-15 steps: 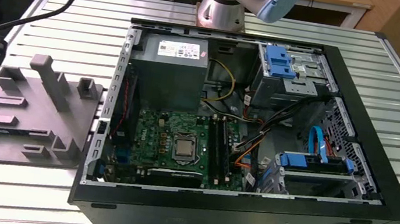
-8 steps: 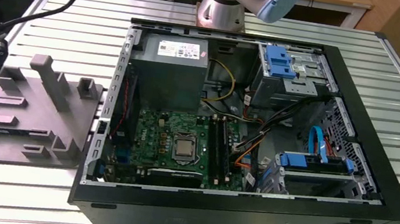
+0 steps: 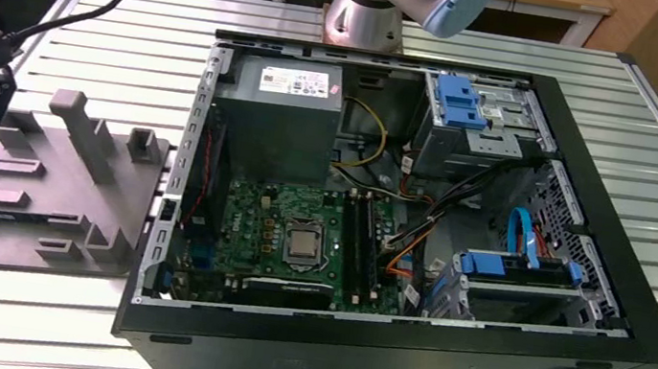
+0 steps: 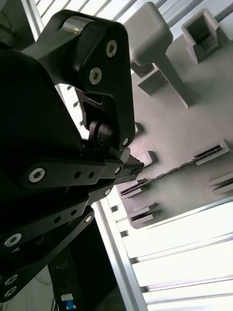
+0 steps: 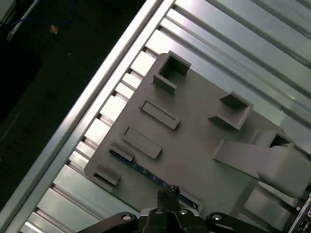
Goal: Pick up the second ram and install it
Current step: 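Pick up the second ram and move it above second insertion slot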
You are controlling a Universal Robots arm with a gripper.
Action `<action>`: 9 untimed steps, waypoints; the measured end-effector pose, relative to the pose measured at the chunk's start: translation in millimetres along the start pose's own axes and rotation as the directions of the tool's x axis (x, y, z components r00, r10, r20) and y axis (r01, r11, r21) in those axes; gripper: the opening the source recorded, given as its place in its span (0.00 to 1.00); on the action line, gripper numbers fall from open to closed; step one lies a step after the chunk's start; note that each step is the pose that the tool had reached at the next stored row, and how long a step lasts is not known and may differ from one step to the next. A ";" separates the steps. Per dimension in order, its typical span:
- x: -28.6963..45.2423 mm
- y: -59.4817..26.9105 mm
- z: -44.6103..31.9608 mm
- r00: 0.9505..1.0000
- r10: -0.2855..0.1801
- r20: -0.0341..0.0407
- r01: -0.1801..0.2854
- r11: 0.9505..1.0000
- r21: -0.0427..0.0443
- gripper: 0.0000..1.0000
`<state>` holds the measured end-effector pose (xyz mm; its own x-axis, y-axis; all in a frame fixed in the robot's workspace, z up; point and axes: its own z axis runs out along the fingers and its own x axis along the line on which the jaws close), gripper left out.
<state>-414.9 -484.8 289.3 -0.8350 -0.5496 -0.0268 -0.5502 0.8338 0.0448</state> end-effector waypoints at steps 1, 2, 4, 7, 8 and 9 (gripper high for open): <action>0.0 0.0 0.7 1.000 -0.019 -0.001 0.019 1.000 -0.001 0.10; 0.0 0.0 1.3 0.999 -0.037 -0.002 0.037 0.999 -0.001 0.10; 0.1 -0.1 2.6 0.997 -0.073 -0.003 0.073 0.997 -0.002 0.10; 0.1 -0.2 4.5 0.992 -0.127 -0.005 0.126 0.992 -0.004 0.10; 0.1 -0.2 5.1 0.989 -0.145 -0.006 0.145 0.989 -0.004 0.10; 0.1 -0.2 5.7 0.986 -0.164 -0.007 0.164 0.987 -0.005 0.10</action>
<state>-414.9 -484.8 283.6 -0.7337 -0.6790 -0.0269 -0.6794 0.7324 0.0449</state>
